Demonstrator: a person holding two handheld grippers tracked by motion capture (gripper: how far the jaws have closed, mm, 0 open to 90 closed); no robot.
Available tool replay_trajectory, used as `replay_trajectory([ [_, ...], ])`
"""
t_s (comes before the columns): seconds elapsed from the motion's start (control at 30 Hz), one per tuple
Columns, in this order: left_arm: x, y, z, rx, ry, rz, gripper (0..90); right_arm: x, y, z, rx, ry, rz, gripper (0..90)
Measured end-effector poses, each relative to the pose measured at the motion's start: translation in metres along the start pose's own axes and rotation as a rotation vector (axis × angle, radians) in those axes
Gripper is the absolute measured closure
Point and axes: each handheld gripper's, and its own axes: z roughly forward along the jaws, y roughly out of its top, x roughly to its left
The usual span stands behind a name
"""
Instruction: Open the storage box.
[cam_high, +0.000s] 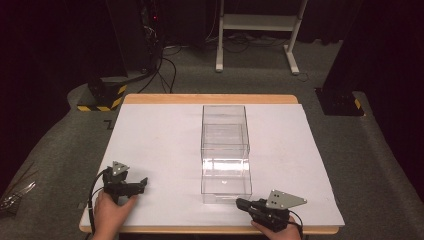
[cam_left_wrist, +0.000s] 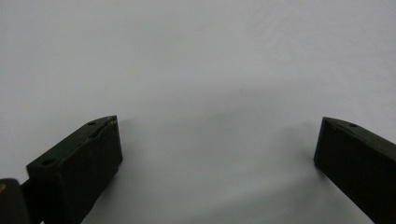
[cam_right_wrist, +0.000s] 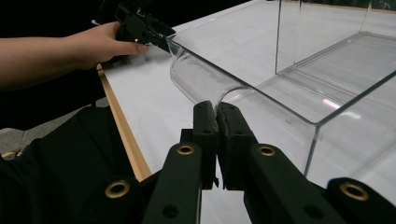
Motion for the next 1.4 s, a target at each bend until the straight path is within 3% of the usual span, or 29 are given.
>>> replay_trajectory([
  [0.47,0.000,0.000,0.000,0.000,0.000,-0.001,0.9,-0.001,0.005,-0.012,-0.046,-0.019,-0.001,81.2],
  [0.8,0.000,0.000,0.000,0.000,0.000,-0.001,0.9,0.002,0.023,-0.016,-0.088,-0.042,-0.034,78.3],
  [0.87,0.000,0.000,0.000,0.000,0.000,-0.001,0.9,0.001,0.029,-0.016,-0.098,-0.068,-0.045,76.2],
  [0.9,0.000,0.000,0.000,0.000,-0.001,-0.001,0.9,-0.002,0.033,-0.015,-0.106,-0.108,-0.056,72.4],
  [0.97,0.000,0.000,0.000,0.000,-0.001,-0.001,0.9,-0.004,0.034,-0.014,-0.114,-0.126,-0.054,71.2],
  [1.03,0.000,0.000,0.000,0.000,0.000,-0.002,0.9,-0.012,0.038,-0.013,-0.117,-0.194,-0.050,67.1],
  [1.07,0.000,0.000,0.000,0.000,0.000,-0.002,0.9,-0.012,0.038,-0.013,-0.117,-0.194,-0.050,67.1],
  [1.1,0.000,0.000,0.000,0.000,-0.001,-0.002,0.9,-0.017,0.039,-0.012,-0.118,-0.231,-0.053,64.4],
  [1.13,0.000,0.000,0.000,0.000,0.000,-0.001,0.9,-0.017,0.039,-0.012,-0.118,-0.231,-0.053,64.4],
  [1.17,0.000,0.000,0.000,0.000,-0.001,-0.001,0.9,-0.024,0.040,-0.013,-0.124,-0.273,-0.053,60.8],
  [1.27,0.000,0.000,0.000,0.000,0.000,-0.002,0.9,-0.031,0.040,-0.015,-0.126,-0.310,-0.048,59.0],
  [1.3,0.000,0.000,0.000,0.000,0.000,0.000,0.9,-0.039,0.040,-0.018,-0.126,-0.350,-0.036,55.7],
  [1.33,0.000,0.000,0.000,0.000,0.000,0.000,0.9,-0.039,0.040,-0.018,-0.126,-0.350,-0.036,55.7],
  [1.4,0.000,0.000,0.000,0.000,0.000,-0.002,0.9,-0.047,0.040,-0.021,-0.123,-0.396,-0.025,50.2],
])
